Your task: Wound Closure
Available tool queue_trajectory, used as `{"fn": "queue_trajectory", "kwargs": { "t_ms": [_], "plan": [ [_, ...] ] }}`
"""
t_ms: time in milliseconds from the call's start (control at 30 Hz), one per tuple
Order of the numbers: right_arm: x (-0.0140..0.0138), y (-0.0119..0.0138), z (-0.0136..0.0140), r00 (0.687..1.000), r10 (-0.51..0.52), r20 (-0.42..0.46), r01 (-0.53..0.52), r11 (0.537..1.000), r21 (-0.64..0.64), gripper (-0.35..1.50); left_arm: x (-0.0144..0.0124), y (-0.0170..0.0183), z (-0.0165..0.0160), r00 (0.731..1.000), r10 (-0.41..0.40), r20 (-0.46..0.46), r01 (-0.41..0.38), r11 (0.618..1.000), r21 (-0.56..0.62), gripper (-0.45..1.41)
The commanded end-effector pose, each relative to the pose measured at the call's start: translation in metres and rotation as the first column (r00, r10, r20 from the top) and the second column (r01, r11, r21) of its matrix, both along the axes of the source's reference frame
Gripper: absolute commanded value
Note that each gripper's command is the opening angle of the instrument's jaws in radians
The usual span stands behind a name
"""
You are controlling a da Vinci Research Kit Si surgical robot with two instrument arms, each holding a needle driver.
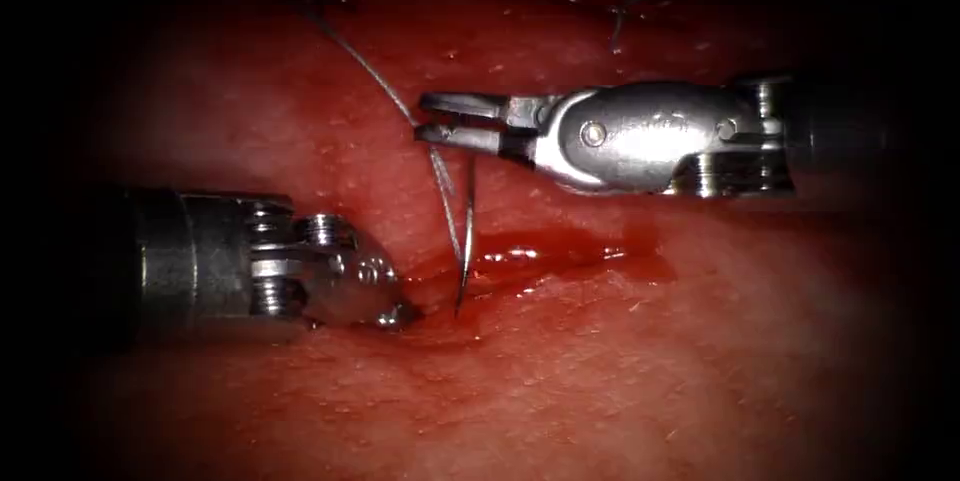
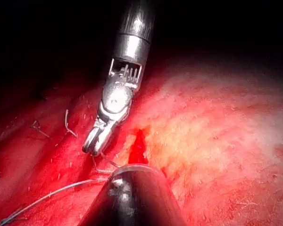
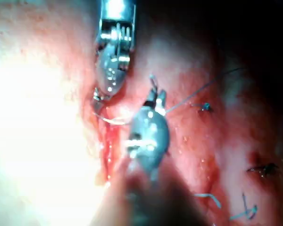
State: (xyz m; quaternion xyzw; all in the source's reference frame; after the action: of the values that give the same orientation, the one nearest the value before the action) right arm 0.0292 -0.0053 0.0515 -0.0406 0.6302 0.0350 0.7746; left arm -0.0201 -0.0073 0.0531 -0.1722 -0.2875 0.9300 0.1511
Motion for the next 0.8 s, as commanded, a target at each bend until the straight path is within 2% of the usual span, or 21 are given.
{"fn": "queue_trajectory", "kwargs": {
  "t_ms": [33,300,800],
  "plan": [
    [0.0006,-0.0003,0.0003,1.0,0.0,0.006,0.0,1.0,-0.027,-0.35,-0.0006,-0.0001,0.0003,1.0,-0.002,0.005,0.002,1.0,0.002,-0.45],
    [0.001,-0.0008,0.0005,1.0,-0.013,-0.003,0.013,0.992,-0.126,-0.35,-0.0008,-0.0002,-0.0004,1.0,-0.004,0.027,0.004,1.0,0.007,-0.45],
    [0.0015,-0.0028,0.0013,0.999,-0.018,0.047,0.029,0.967,-0.251,-0.35,-0.0009,0.0006,-0.0014,0.998,-0.024,0.06,0.024,1.0,-0.014,-0.45]
  ]
}}
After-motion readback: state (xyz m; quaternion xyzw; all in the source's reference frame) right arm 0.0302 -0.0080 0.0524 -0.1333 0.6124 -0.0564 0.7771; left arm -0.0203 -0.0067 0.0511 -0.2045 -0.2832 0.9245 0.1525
